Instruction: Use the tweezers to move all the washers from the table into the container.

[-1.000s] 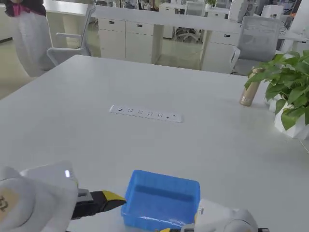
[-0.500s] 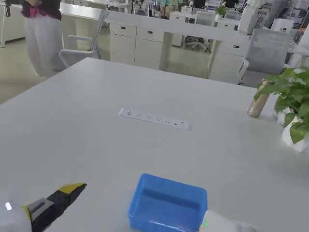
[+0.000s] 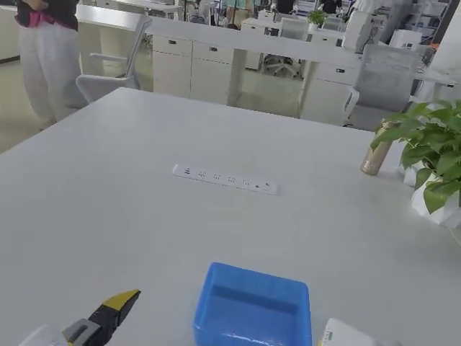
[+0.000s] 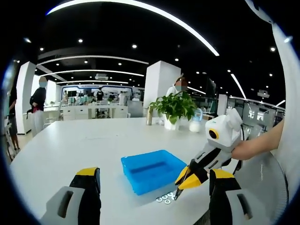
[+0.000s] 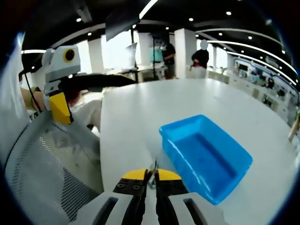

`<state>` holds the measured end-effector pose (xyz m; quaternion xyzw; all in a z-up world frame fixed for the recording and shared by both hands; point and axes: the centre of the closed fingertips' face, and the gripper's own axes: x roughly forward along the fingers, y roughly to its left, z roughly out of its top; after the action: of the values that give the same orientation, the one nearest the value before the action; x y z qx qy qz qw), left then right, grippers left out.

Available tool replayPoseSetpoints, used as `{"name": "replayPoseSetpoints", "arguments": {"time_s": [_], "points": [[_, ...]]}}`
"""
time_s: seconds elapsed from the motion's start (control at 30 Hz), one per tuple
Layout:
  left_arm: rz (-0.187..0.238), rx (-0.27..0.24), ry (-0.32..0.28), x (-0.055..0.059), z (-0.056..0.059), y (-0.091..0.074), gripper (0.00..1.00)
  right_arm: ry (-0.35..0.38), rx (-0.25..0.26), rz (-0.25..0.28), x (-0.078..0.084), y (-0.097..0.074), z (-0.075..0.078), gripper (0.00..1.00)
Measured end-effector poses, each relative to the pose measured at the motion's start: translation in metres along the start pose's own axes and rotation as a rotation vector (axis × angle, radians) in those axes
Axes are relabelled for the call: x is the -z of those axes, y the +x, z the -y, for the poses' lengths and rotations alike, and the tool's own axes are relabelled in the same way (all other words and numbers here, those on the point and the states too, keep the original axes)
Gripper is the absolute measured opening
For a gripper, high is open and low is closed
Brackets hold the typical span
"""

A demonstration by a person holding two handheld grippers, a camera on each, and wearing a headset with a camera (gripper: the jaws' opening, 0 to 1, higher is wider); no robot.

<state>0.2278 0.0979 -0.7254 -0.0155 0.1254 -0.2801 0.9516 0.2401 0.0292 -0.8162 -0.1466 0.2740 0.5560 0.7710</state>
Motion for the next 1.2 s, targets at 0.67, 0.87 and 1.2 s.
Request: {"name": "replayPoseSetpoints", "arguments": {"time_s": [0.67,0.87,1.2], "points": [[0.033,-0.069,-0.032,-0.003,-0.017,-0.007,0.94,-0.016,0.032,0.048,-0.006,0.005,-0.008,0.02],[0.04,-0.076,-0.04,-0.003,-0.019,-0.008,0.93,-0.06,0.032,0.031,-0.007,0.006,-0.01,0.02],[0.043,-0.074,-0.047,-0.003,-0.019,-0.008,0.93,-0.071,0.039,0.037,-0.007,0.007,-0.01,0.01]]}}
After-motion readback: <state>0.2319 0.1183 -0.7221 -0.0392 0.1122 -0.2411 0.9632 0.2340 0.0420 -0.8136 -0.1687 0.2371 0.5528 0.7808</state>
